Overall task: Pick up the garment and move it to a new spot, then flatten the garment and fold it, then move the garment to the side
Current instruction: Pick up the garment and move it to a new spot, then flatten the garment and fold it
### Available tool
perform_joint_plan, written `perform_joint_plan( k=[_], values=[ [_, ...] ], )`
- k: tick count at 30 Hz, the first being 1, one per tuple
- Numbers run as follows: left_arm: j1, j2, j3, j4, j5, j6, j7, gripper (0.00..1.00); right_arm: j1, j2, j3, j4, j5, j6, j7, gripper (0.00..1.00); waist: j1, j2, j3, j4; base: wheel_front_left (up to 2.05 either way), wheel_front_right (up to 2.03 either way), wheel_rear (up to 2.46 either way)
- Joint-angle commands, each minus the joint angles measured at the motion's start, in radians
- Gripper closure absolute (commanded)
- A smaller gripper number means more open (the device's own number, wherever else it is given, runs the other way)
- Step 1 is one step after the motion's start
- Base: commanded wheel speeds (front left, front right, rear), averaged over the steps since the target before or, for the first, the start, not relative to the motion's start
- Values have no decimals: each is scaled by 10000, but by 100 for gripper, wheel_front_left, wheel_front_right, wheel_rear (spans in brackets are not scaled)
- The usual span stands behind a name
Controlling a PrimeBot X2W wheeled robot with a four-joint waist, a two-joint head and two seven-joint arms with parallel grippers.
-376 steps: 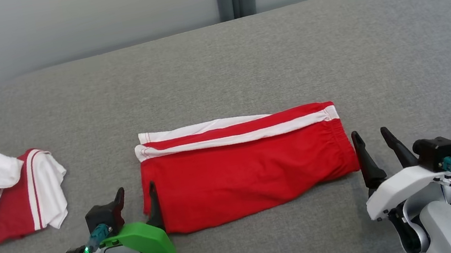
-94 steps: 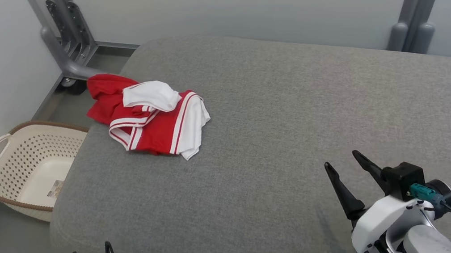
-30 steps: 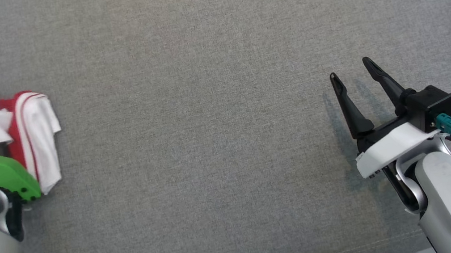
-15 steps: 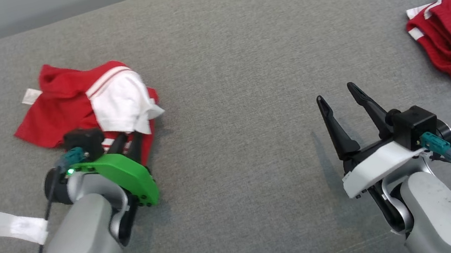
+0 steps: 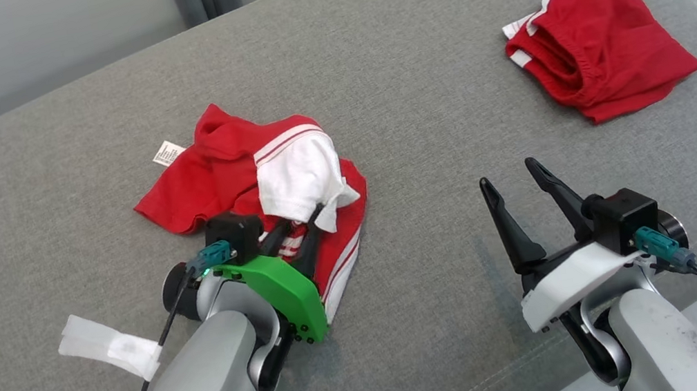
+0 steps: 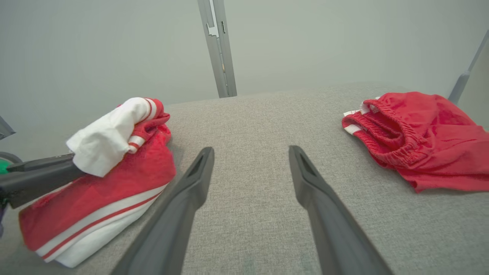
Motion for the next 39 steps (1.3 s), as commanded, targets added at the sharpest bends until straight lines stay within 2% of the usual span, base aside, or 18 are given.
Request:
perform_joint_plan(
  k=[1,5,8,12,15,21,28,33,39],
  values=[
    [77,102,119,95,-10,3,-79,0,64,26,42,34,124,-12,-28,0,0,-1,-193,-191,0,0,0],
    [417,390,725,95,274,5,-72,0,150,33,77,47,183,-10,-30,0,0,-1,-366,65,0,0,0],
    [1055,608,1861,-368,791,149,-68,0,240,35,102,63,197,-10,-28,0,0,-1,-662,582,0,0,0],
    [2132,626,3120,-1043,1355,318,-69,0,372,43,187,125,216,-10,-30,0,0,-1,-971,1320,0,0,0],
    [2690,643,3683,-1341,1729,344,-69,0,412,40,209,189,221,-10,-28,0,0,-1,-1077,1728,0,0,0],
    [4230,390,5443,-2334,2679,475,-70,0,446,18,164,494,169,-9,-28,0,0,-1,-1241,3061,0,0,0],
    [5707,-129,7027,-3327,3996,246,-58,0,351,10,-245,1025,-58,-9,-28,0,0,-1,-1354,4385,0,0,0],
    [5964,-359,7411,-3454,4409,87,-58,0,164,-4,-603,1388,-401,-9,-28,0,0,-1,-1264,4734,0,0,0],
    [5892,-474,7499,-3484,4615,11,-58,0,-192,11,-994,2374,-840,-9,-28,2,0,-1,-1104,4926,0,0,0]
  ],
)
